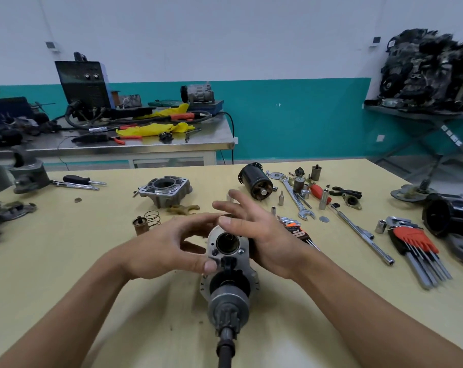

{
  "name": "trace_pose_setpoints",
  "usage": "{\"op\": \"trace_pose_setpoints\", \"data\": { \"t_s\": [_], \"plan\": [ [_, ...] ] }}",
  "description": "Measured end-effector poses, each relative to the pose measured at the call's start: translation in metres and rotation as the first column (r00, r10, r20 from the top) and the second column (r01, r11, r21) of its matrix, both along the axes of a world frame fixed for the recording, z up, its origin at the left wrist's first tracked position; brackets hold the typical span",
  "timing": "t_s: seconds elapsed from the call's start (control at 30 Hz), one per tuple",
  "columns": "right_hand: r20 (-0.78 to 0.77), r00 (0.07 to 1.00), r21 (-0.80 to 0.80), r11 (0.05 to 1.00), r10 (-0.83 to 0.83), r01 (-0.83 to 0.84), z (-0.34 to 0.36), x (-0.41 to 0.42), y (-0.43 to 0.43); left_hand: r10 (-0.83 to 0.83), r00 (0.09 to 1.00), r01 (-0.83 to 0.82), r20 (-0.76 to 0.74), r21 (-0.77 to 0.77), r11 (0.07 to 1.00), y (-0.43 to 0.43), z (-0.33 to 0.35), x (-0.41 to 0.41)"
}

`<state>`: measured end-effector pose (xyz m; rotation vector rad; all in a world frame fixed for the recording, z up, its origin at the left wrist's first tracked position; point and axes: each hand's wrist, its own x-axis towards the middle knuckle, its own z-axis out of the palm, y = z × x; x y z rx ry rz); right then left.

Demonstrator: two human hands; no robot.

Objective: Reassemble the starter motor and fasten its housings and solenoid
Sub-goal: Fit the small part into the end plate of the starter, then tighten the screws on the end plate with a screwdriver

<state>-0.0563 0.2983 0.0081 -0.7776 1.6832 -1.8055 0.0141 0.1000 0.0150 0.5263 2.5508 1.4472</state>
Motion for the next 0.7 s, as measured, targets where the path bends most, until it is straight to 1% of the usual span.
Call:
{"op": "trace_pose_setpoints", "data": {
  "t_s": [0.07, 0.13, 0.2, 0.3, 0.37, 0.47, 0.6, 0.67, 0.7],
  "plan": [
    [-0.053, 0.999, 0.002, 1.0, 0.011, -0.01, -0.003, 0.001, -0.003, -0.01, 1.0, 0.01, -0.004, 0.031, 0.999, -0.005, -0.001, 0.0],
    [-0.09, 0.996, 0.01, 1.0, 0.014, -0.014, -0.007, 0.002, -0.007, -0.028, 0.999, 0.029, -0.025, 0.005, 1.0, -0.007, 0.0, 0.0],
    [-0.118, 0.993, 0.029, 1.0, 0.001, 0.002, -0.008, 0.003, -0.011, -0.015, 0.998, 0.013, -0.062, -0.022, 1.0, -0.007, 0.004, 0.001],
    [-0.149, 0.989, 0.055, 0.998, -0.018, 0.027, -0.009, 0.005, -0.019, 0.009, 0.992, -0.009, -0.123, 0.007, 1.0, -0.007, 0.003, 0.005],
    [-0.197, 0.98, 0.089, 0.995, -0.02, 0.038, -0.011, 0.006, -0.023, 0.037, 0.989, -0.034, -0.146, 0.022, 0.999, -0.009, -0.001, 0.008],
    [-0.253, 0.967, 0.14, 0.989, -0.001, 0.038, -0.015, 0.008, -0.029, 0.077, 0.988, -0.072, -0.133, 0.041, 0.997, -0.018, -0.004, 0.015],
    [-0.284, 0.959, 0.137, 0.99, 0.015, 0.025, -0.017, 0.011, -0.033, 0.118, 0.984, -0.113, -0.134, 0.051, 0.992, -0.023, -0.007, 0.021],
    [-0.329, 0.944, 0.137, 0.989, -0.012, 0.06, -0.014, 0.009, -0.03, 0.147, 0.976, -0.143, -0.162, 0.04, 0.989, -0.024, -0.008, 0.021],
    [-0.378, 0.925, 0.153, 0.982, -0.044, 0.11, -0.01, 0.006, -0.026, 0.165, 0.97, -0.162, -0.178, 0.031, 0.986, -0.024, -0.008, 0.021]
  ]
}}
